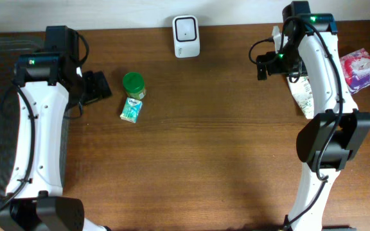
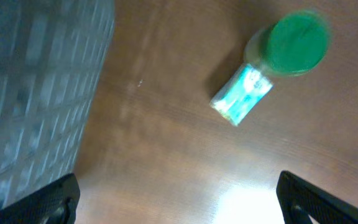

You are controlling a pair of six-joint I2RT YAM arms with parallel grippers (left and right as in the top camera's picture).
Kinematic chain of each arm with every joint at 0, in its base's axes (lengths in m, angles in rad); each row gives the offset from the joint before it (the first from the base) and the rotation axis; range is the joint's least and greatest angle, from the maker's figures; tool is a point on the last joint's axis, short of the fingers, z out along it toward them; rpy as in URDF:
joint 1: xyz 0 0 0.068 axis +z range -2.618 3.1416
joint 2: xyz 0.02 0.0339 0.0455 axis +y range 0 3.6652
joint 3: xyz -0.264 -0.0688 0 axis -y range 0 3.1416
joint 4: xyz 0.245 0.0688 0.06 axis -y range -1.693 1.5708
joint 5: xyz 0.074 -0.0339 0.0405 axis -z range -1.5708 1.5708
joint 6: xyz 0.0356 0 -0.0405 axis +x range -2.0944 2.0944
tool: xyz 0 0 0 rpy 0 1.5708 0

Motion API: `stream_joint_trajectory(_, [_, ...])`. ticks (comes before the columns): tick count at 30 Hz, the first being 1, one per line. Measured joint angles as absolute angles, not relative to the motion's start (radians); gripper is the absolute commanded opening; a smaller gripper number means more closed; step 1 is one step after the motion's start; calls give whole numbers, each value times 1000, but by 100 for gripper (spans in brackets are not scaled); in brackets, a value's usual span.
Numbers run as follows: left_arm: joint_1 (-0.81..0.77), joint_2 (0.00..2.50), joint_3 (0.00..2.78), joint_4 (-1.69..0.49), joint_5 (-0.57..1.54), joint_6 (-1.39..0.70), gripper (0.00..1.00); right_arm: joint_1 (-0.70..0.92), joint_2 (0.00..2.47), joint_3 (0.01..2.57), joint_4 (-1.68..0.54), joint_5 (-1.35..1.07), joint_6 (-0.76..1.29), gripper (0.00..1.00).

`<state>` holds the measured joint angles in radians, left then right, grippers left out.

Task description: Scan the item barcode

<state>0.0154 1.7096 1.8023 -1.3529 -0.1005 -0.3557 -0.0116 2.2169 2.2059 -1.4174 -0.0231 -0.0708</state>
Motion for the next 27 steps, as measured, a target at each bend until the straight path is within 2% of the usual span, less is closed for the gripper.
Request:
stream_joint_trajectory(2, [15,1710,1803,-1345,-32,-356,99,-12,2217,2206,-1414,-23,-71,99])
stream_joint_trajectory(5, [-23,1710,1802,-1290,309,-307,99,-12,2217,2206,-1414,-23,-70,99])
stream_joint_trajectory(7, [-110,1710,1802,-1266,357,-295,99,-12,2217,2206,-1414,-23,-70,99])
stream_joint_trajectory(8, [-162,1710,1802,-1252,321,-294,100,-12,2217,2206,-1414,-23,-70,99])
stream_joint_trajectory(9, [-219,1710,1802,-1251,260,-290,95,-12,2217,2206,-1414,-23,-70,99])
stream_joint_trajectory(11, [-299,1710,1781,-1243,47,-287,91,-12,2217,2205,-1414,-23,-70,99])
stream_joint_trajectory(18, [-337,1903,1543,-1047,-252,-284,88,-12,2217,2203,-1414,-23,-70,99])
stream_joint_trajectory(20, [-337,1937,1537,-971,-316,-282,84,-12,2217,2203,-1414,-23,-70,99])
stream_joint_trajectory(21, [-337,1957,1537,-943,-333,-282,75,-12,2217,2203,-1415,-23,-70,99])
stream_joint_trajectory(23, [-337,2008,1537,-910,-353,-273,82,-12,2217,2203,-1414,-23,-70,99])
stream_joint_trajectory(27, [-337,2116,1537,-841,-369,-225,78,-12,2217,2203,-1414,-23,-70,99])
